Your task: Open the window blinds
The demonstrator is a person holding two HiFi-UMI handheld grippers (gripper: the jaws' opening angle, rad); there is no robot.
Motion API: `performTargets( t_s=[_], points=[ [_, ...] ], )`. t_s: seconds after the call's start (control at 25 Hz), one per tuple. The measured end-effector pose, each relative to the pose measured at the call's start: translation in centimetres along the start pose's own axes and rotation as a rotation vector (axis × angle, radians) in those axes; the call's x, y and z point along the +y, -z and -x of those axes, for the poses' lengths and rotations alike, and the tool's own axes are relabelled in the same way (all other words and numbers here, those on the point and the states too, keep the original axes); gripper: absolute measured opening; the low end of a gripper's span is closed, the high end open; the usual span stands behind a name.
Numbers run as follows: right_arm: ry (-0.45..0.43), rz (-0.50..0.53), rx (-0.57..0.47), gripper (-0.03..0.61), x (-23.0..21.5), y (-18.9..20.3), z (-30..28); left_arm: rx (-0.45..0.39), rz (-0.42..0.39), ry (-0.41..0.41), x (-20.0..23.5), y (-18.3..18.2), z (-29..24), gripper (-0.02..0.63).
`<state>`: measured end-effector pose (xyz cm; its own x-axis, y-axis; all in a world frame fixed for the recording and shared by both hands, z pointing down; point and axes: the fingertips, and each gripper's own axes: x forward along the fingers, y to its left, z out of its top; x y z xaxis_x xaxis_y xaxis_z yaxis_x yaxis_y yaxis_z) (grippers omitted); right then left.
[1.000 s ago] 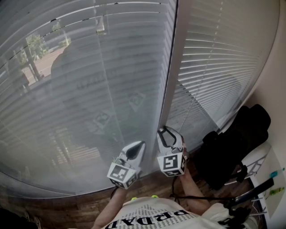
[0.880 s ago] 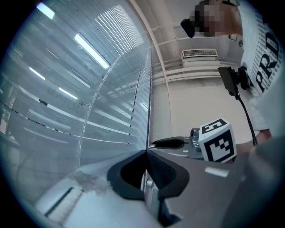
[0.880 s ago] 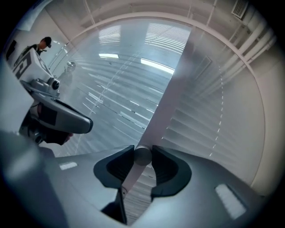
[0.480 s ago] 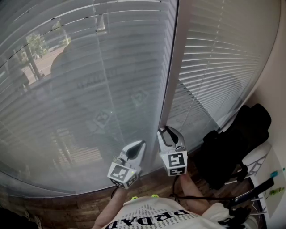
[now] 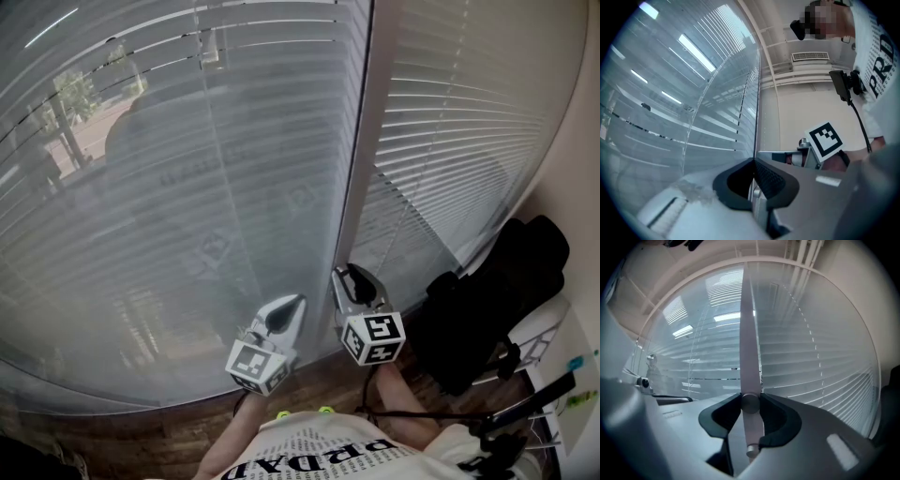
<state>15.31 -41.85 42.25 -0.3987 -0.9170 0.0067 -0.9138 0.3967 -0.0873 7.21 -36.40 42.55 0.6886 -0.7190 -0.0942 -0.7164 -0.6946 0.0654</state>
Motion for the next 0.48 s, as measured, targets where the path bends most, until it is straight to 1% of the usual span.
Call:
performTargets(
  t_s=[0.08, 0.2, 0.4, 0.48],
  points=[
    [-0.004, -0.035, -0.005, 0.133, -0.05, 0.03, -0.02, 0.004, 0.001, -0.001, 0.08, 0.05, 0.09, -0.005],
    [-0.004, -0.05, -0.012, 0.133, -0.13, 0.12, -0.11, 0.019, 0.005, -0.01, 0.29, 0.3, 0.2, -0.005],
    [-0.011, -0.124, -0.011, 0.133, -0.29, 0.28, -0.16, 0.018, -0.002, 0.003, -0.01, 0.23, 0.15, -0.005],
    [-0.012, -0.132, -0.011, 0.135, -0.3, 0.3, -0.22, 0.015, -0.004, 0.016, -0.21, 0.36, 0.1, -0.005]
  ],
)
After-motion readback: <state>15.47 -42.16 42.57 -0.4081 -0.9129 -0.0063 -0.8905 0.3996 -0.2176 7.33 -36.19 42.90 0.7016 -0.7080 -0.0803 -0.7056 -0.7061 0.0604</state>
